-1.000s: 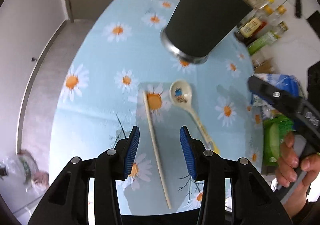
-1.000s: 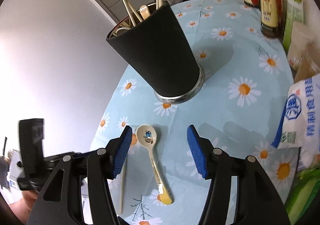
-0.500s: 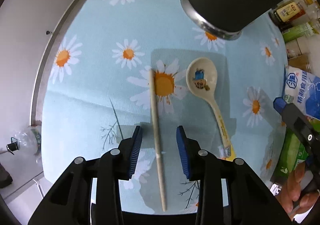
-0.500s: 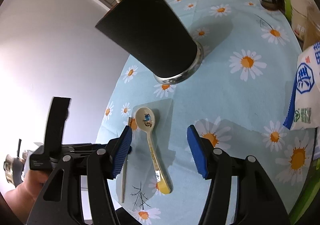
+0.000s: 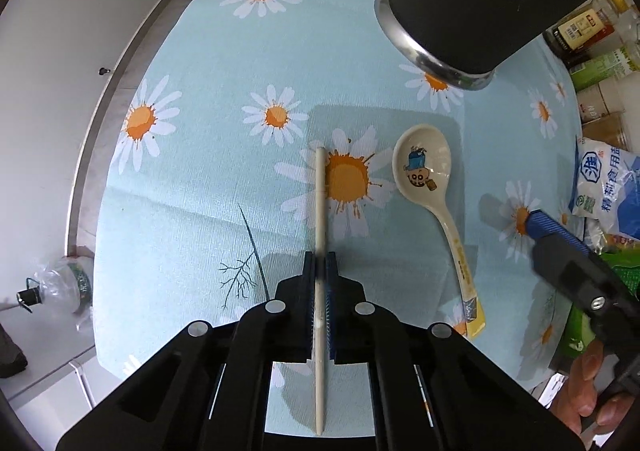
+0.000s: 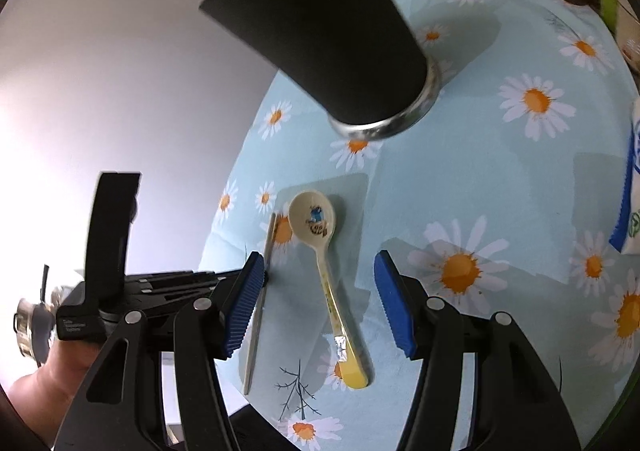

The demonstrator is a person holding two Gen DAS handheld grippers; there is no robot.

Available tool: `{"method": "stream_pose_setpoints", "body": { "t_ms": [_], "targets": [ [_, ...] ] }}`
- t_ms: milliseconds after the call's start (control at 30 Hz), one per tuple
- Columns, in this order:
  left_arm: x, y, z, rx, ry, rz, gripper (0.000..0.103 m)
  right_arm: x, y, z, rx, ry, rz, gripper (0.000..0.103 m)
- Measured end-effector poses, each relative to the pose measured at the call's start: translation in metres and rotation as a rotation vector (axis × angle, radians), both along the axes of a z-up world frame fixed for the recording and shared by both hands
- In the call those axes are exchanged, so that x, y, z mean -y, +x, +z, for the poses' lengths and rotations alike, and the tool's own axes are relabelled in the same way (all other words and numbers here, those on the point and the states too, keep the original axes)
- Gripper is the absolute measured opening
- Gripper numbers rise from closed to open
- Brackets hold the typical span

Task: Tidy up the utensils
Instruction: 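Grasp the cartoon-printed spoon handle with the right gripper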

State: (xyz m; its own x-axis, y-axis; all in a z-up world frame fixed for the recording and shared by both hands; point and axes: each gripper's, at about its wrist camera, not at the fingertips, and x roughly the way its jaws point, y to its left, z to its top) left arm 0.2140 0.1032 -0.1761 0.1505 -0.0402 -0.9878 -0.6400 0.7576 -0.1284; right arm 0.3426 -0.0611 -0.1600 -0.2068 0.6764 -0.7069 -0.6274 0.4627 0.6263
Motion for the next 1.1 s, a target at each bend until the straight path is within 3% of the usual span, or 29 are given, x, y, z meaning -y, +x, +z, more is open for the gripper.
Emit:
{"method": "stream_pose_setpoints", "body": {
  "t_ms": [267, 400, 600, 733, 1100],
  "targets": [
    [-0.012, -0.018, 0.003, 0.142, -0.062, -0.013, 0.004, -0.023, -0.006, 0.003, 0.098, -0.159, 0.09, 0.058],
    [-0.02, -0.034, 0.009, 0.216, -0.097, -0.009, 0.004, -0.048, -0.015, 0.004, 0.096, -0.227, 0.205, 0.058],
    [-0.029, -0.053, 0.027, 0.32, -0.093, -0.002, 0.004, -0.078, -0.026, 0.002, 0.216, -0.368, 0.296, 0.057],
    [-0.036, -0.064, 0.036, 0.367, -0.097, -0.021, 0.004, -0.099, -0.04, -0.009, 0.262, -0.487, 0.4, 0.042],
    [-0.061, -0.082, 0.038, 0.467, -0.151, 0.002, 0.004, -0.133, -0.047, -0.029, 0.297, -0.673, 0.47, 0.028]
  ]
}}
